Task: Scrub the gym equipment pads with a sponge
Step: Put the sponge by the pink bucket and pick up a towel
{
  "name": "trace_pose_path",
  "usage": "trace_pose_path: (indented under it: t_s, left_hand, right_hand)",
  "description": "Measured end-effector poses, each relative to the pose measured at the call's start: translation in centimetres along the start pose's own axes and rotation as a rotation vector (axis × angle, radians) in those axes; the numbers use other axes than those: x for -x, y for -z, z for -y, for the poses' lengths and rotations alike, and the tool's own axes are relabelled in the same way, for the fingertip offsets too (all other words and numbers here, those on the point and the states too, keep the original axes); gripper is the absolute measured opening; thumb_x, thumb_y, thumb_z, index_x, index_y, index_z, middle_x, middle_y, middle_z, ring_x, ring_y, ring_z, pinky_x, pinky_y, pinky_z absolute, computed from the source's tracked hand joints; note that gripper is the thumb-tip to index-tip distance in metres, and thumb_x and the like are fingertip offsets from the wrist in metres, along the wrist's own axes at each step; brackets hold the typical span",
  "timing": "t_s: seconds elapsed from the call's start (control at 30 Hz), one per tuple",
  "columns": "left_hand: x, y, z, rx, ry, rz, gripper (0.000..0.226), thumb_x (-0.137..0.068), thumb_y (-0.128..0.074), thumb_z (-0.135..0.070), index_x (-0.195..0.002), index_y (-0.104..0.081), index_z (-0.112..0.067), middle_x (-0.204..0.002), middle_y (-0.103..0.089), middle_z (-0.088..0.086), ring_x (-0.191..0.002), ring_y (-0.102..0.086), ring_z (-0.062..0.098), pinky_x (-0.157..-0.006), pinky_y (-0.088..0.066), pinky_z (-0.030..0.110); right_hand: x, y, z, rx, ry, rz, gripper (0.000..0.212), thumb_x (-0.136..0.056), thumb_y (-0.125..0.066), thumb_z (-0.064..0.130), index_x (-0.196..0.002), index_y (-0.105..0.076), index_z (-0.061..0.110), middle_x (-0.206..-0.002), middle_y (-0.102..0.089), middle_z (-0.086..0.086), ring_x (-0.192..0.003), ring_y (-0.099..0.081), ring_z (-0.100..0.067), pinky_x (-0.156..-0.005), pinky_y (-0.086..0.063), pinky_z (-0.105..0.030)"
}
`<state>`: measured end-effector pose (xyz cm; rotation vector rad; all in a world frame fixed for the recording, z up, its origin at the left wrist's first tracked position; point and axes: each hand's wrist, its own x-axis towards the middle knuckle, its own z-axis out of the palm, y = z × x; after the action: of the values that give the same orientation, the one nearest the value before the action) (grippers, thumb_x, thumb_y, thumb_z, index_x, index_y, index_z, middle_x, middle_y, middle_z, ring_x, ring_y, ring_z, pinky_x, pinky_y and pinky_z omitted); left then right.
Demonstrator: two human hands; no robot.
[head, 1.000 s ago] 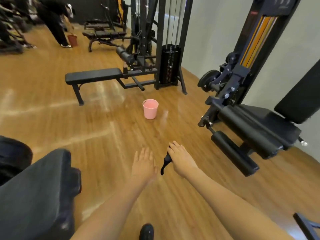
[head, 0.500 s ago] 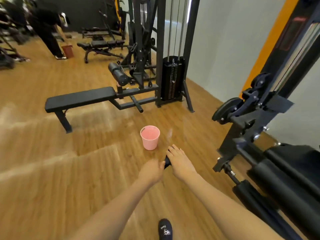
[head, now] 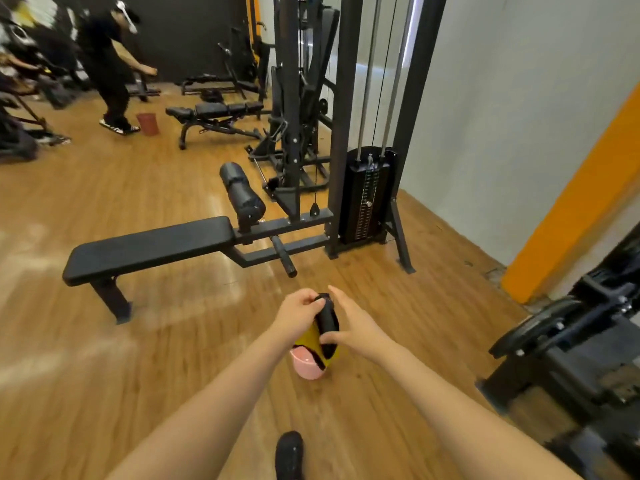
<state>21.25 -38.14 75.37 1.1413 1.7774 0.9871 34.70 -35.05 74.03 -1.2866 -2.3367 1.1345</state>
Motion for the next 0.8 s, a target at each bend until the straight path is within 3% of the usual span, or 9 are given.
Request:
trace_pose_path:
  t_s: [0.13,0.23,0.33,0.4,0.5,0.57,0.67,0.8]
  left_hand:
    - [-9.1,3.5,-1.8,-0.088,-0.127,0.081,0.013,-0.095,-0.052,-0.008,-0.085,-0.059,-0.01,-0.082,-0.06,0.004,-0.079,-0.054,0.014,-0.068,-0.042,0.021]
    - [-14.4,6.5,-4.1,-0.165,-0.228,0.153,0.013,-0.095,-0.052,-0.009,-0.088,-0.062,-0.004,-0.083,-0.064,0.012,-0.078,-0.058,0.017,-0.068,-0.046,0.018]
    - [-18.6,8.9,-6.4,-0.216,-0.313,0.185,0.013,-0.095,-0.053,-0.009,-0.091,-0.065,-0.005,-0.092,-0.067,0.018,-0.086,-0.063,0.026,-0.079,-0.051,0.037]
    - [-20.7,9.8,-7.9,-0.285,-0.386,0.238,0.013,-0.094,-0.054,-0.008,-0.087,-0.064,-0.014,-0.092,-0.067,0.014,-0.085,-0.061,0.021,-0.077,-0.05,0.033]
    - [-23.2,10.4,-9.8,-0.366,-0.454,0.264,0.013,-0.092,-0.058,-0.01,-0.086,-0.065,-0.02,-0.089,-0.068,0.004,-0.088,-0.063,0.018,-0.08,-0.05,0.03]
    - [-24.5,11.0,-10.7,-0.39,-0.494,0.225,0.013,-0.092,-0.059,-0.01,-0.085,-0.066,-0.019,-0.084,-0.066,-0.004,-0.083,-0.062,0.011,-0.081,-0.049,0.025]
    - [-25.9,12.2,-11.2,-0.394,-0.497,0.118,0.011,-0.092,-0.06,-0.013,-0.09,-0.071,-0.015,-0.083,-0.065,-0.009,-0.076,-0.058,-0.004,-0.073,-0.043,0.01]
    - [-27.2,13.3,-11.6,-0.329,-0.441,0.034,0.011,-0.091,-0.061,-0.013,-0.091,-0.072,-0.015,-0.077,-0.064,-0.016,-0.07,-0.057,-0.012,-0.066,-0.041,0.003]
  right_hand:
    - [-9.5,3.2,-1.0,-0.366,-0.121,0.007,0.098,-0.08,-0.071,0.015,-0.15,-0.003,0.022,-0.152,-0.023,0.0,-0.134,-0.027,-0.01,-0.099,-0.033,-0.022]
    - [-15.1,5.4,-1.7,-0.499,-0.176,0.069,0.083,-0.085,-0.064,0.008,-0.148,-0.01,0.014,-0.134,-0.047,-0.008,-0.117,-0.046,-0.012,-0.086,-0.044,-0.017]
    - [-19.0,7.5,-1.4,-0.373,-0.131,0.041,0.05,-0.084,-0.065,0.006,-0.131,-0.05,0.009,-0.097,-0.059,0.0,-0.088,-0.055,-0.007,-0.083,-0.048,-0.024]
    - [-21.1,8.8,-0.4,-0.241,-0.012,0.027,0.034,-0.081,-0.07,0.01,-0.113,-0.062,0.008,-0.094,-0.055,0.001,-0.088,-0.052,-0.008,-0.086,-0.045,-0.024]
    - [-24.1,11.0,1.9,-0.108,0.084,0.054,0.024,-0.077,-0.073,0.014,-0.096,-0.06,0.02,-0.102,-0.048,0.004,-0.095,-0.047,-0.006,-0.082,-0.037,-0.019]
    - [-25.8,12.4,3.2,-0.173,0.13,0.152,0.023,-0.079,-0.07,0.008,-0.098,-0.062,0.019,-0.098,-0.059,0.009,-0.09,-0.057,0.0,-0.08,-0.044,-0.02]
    - [-27.8,14.4,3.4,-0.199,0.126,0.204,0.025,-0.083,-0.067,0.013,-0.106,-0.063,0.005,-0.1,-0.068,-0.004,-0.094,-0.065,-0.014,-0.085,-0.053,-0.031]
    - [-29.2,15.9,4.6,-0.128,0.099,0.418,0.017,-0.083,-0.068,0.028,-0.097,-0.067,0.018,-0.097,-0.069,0.0,-0.097,-0.064,-0.021,-0.084,-0.049,-0.033]
